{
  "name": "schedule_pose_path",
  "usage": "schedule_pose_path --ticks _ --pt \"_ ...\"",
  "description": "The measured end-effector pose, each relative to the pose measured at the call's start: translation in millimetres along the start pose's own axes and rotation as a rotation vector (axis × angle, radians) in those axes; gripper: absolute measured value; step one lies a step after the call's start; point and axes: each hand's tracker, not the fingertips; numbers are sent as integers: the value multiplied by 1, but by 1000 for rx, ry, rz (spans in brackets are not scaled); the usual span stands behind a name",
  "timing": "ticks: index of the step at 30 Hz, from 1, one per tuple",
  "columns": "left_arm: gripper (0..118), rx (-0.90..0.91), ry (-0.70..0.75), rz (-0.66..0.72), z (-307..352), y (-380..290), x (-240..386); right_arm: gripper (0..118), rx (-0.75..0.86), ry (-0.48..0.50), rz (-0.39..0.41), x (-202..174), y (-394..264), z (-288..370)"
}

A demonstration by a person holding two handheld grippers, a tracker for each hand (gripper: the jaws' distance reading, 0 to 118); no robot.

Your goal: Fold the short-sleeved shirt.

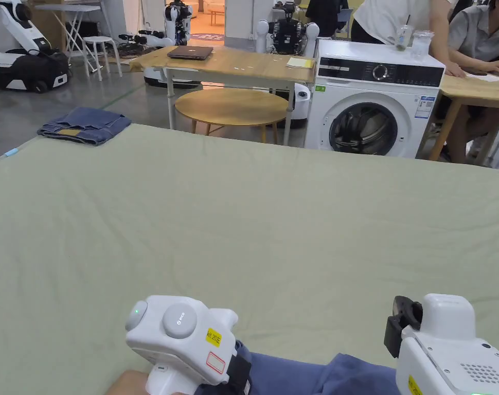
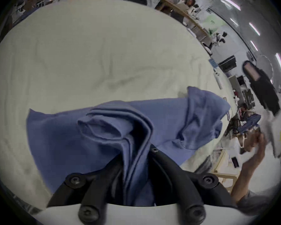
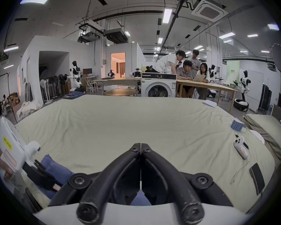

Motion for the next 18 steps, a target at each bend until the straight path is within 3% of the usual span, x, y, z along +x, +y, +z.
schedule_pose_path --ticks 3,6,7,11,18 --pt "7 -1 3 21 -8 0 -1 0 -7 -2 0 2 -1 0" --pt "34 11 -89 68 -3 -3 -5 0 -14 -1 -1 2 -2 0" --pt "38 9 -80 60 1 -1 1 0 -14 0 -2 2 -2 -1" --pt "39 23 -44 -23 20 0 19 0 -18 5 3 1 -2 0" --pt "39 112 -162 -65 63 -3 38 0 -24 7 -10 4 -6 1"
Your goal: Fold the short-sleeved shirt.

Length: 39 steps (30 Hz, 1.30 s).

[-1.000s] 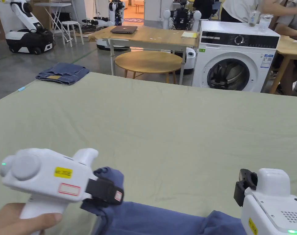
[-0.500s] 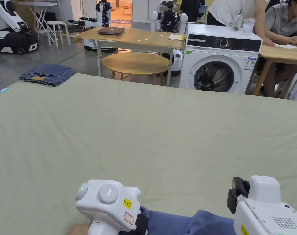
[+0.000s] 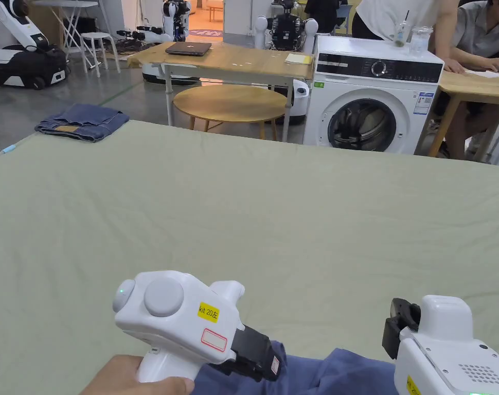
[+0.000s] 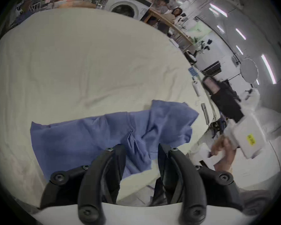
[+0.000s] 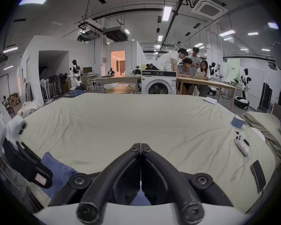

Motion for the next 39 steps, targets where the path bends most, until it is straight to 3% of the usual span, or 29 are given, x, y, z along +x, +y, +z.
schedule_pose_path --ticks 5,11,15,18,20,27,33,35,37,39 --pt "8 67 59 -3 -3 2 -4 0 -7 -2 -21 4 -2 1" --pt "5 88 59 132 -44 -2 -36 0 23 -4 -32 7 0 9" --pt "4 37 -154 236 -79 -12 -50 0 52 -2 -18 8 1 15" --pt "3 31 -135 286 -101 -20 -61 0 102 -7 -10 10 1 21" --pt "0 63 -242 373 -109 -27 -74 0 136 -11 -3 10 1 25" --pt "0 46 -241 380 -93 -22 -74 0 191 -15 23 6 4 33" --pt "0 167 -268 303 -17 -23 -78 0 206 -11 36 4 9 34" --pt "0 206 -218 279 15 -30 -90 0 215 -12 44 3 10 34" --pt "10 241 -153 254 41 -36 -102 0 219 -13 50 2 13 34" --pt "32 258 -107 260 60 -46 -121 0 216 -6 45 0 14 32"
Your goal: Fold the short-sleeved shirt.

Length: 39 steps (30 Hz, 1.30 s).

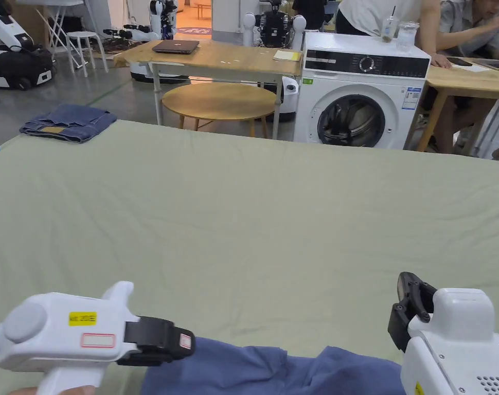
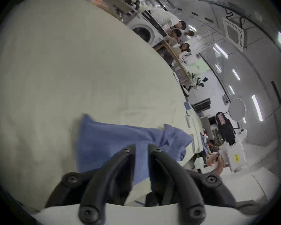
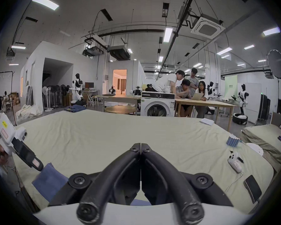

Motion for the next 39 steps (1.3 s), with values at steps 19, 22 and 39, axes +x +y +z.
schedule_pose_path --ticks 19,22,39 --pt "40 -50 -345 256 -56 -30 -110 0 -46 27 0 -14 -3 -8" --pt "7 -58 -194 217 -59 -28 -101 0 -54 19 7 -13 -4 -8" --pt "3 94 100 45 69 6 -25 0 -39 19 17 -10 5 -12"
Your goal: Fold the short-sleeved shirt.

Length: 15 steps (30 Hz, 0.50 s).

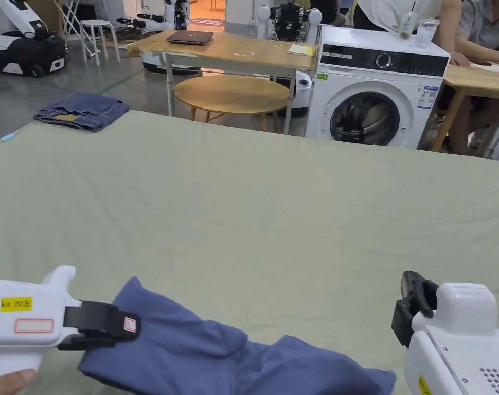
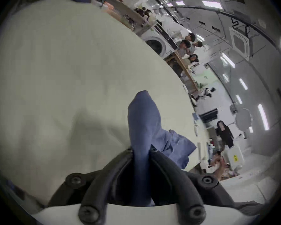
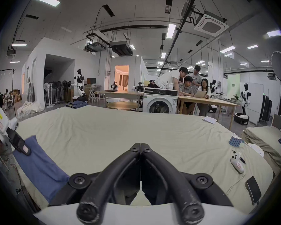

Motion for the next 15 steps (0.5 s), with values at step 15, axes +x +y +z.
schedule_pose_path --ticks 15 --pt "3 -73 191 -197 9 13 112 0 -9 32 -2 -8 -2 -4"
